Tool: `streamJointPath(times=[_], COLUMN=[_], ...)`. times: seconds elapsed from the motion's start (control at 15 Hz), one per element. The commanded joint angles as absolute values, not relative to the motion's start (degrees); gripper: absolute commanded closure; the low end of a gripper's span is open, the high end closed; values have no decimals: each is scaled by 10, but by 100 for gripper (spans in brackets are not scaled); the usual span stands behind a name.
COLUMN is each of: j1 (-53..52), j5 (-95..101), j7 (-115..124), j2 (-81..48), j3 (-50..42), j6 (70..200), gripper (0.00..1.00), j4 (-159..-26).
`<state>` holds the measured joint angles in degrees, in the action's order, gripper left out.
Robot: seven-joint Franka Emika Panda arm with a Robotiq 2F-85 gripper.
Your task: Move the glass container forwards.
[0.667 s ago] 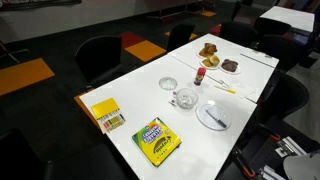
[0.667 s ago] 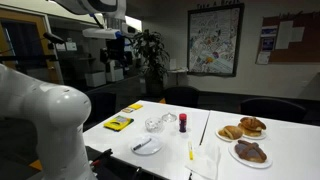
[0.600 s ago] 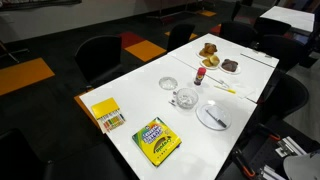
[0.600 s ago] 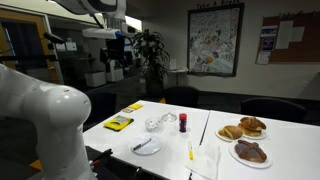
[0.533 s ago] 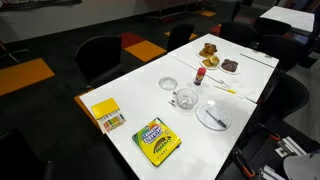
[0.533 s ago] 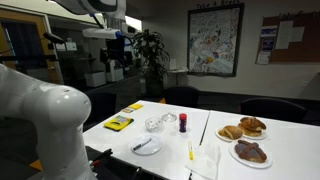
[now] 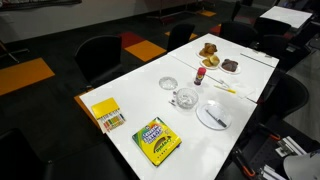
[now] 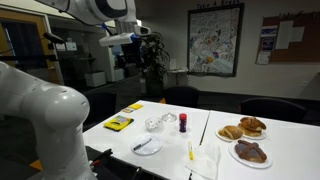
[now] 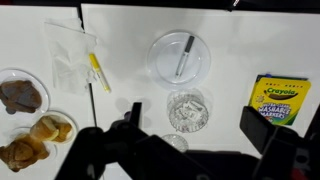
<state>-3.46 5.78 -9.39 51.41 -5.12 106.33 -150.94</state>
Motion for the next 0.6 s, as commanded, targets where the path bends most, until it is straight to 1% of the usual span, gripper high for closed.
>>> streamJointPath(times=[0.0, 0.27, 0.53], j1=[7, 30, -8], j5=[87, 38, -76], j7=[-114, -122, -190], j2=[445, 327, 210], j3=[-99, -181, -243], j6=[1194, 1334, 1388], gripper=[0, 0, 0], j4=[-1540, -1529, -1476])
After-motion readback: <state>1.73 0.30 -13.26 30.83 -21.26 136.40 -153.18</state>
